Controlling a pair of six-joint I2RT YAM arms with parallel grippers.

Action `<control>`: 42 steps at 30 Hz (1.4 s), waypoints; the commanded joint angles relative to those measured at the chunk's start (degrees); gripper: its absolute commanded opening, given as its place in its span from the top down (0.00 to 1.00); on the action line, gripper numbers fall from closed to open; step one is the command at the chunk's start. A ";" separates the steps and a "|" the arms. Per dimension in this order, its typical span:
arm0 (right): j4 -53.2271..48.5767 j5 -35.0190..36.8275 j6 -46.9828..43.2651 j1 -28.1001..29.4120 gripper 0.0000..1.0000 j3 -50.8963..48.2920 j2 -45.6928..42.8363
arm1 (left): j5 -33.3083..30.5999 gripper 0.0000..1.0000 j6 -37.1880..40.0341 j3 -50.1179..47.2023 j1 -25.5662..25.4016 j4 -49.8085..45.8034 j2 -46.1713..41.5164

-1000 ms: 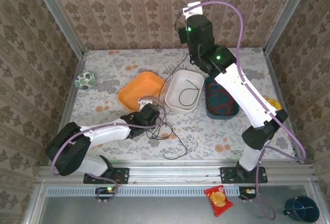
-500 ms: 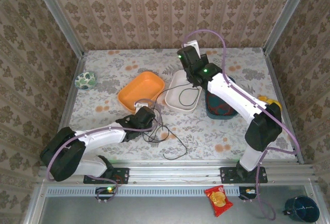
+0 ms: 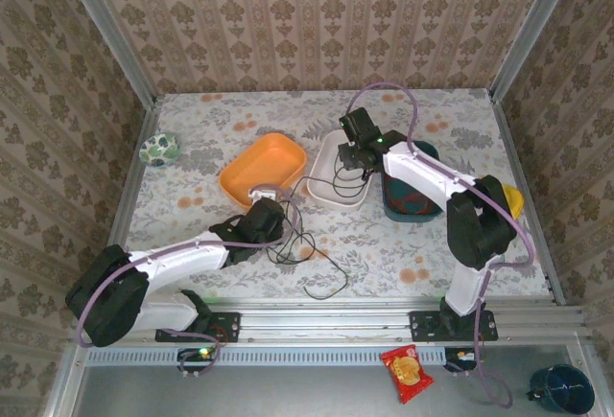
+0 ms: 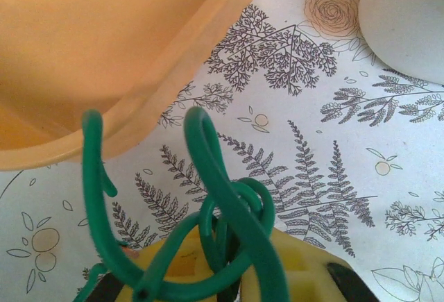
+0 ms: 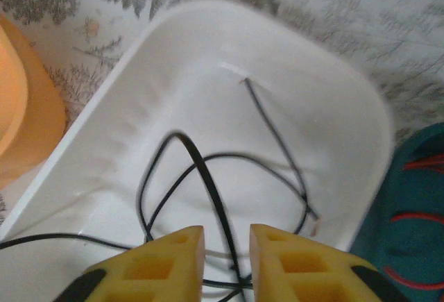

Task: Untangle the cables

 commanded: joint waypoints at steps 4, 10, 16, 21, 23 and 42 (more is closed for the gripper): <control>1.55 -7.06 3.69 0.12 0.49 -0.85 -5.08 | 0.37 1.00 1.17 1.49 0.11 0.27 -0.29; 2.55 -17.59 5.87 0.19 0.26 -6.56 -11.26 | 0.35 1.00 1.08 1.49 -0.14 0.77 0.54; 7.09 -36.39 7.69 2.41 0.37 -11.76 -14.28 | 0.54 1.00 1.26 1.88 -0.63 1.41 1.97; 16.81 -47.13 14.31 5.59 0.43 -16.86 -14.38 | 0.40 1.00 1.35 2.21 -1.02 1.67 2.55; 18.67 -48.29 15.58 6.54 0.44 -16.96 -12.99 | 0.37 1.00 1.48 2.28 -1.24 1.85 2.75; 24.86 -48.12 19.89 7.50 0.70 -10.50 -0.80 | -0.58 1.00 1.96 3.36 -2.34 1.15 3.35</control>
